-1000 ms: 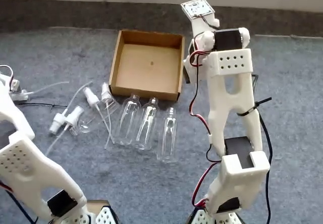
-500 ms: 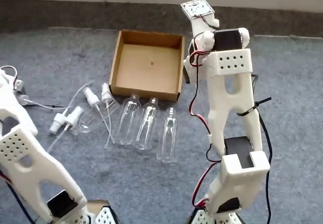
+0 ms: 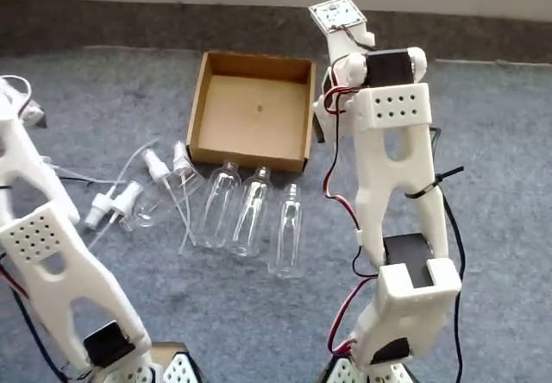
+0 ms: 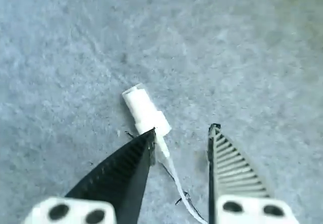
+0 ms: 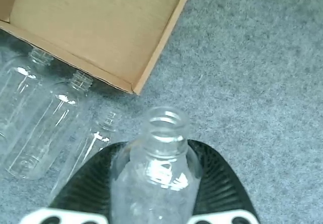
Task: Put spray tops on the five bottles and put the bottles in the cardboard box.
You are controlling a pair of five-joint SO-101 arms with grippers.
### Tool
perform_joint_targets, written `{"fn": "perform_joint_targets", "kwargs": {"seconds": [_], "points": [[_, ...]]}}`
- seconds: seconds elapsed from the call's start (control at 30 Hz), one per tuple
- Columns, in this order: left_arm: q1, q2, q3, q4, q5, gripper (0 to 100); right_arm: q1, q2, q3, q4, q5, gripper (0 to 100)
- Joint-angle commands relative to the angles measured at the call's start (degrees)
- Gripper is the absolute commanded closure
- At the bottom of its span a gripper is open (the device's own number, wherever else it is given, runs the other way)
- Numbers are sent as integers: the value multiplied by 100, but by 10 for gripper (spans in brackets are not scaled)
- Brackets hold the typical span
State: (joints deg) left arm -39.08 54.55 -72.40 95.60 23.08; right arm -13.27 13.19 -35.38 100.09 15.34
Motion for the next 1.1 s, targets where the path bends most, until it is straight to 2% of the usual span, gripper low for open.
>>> {"fn": "perform_joint_targets", "kwargs": {"seconds": [0.0, 0.1, 0.23, 0.43, 0.7, 1.07], "points": [[259, -145, -1191, 440, -413, 836, -40, -347, -66, 92, 44, 993], [136, -127, -954, 440, -378, 832, -40, -347, -66, 92, 44, 993], [-136, -136, -40, 404, 35, 832, -40, -347, -66, 92, 44, 993], [-295, -119, 453, 352, 26, 832, -40, -347, -66, 84, 44, 993], [-409, -119, 1666, -642, 44, 832, -48, -338, -22, 84, 44, 993], [-400, -92, 1930, -985, 62, 836, -48, -338, -22, 84, 35, 993]]}}
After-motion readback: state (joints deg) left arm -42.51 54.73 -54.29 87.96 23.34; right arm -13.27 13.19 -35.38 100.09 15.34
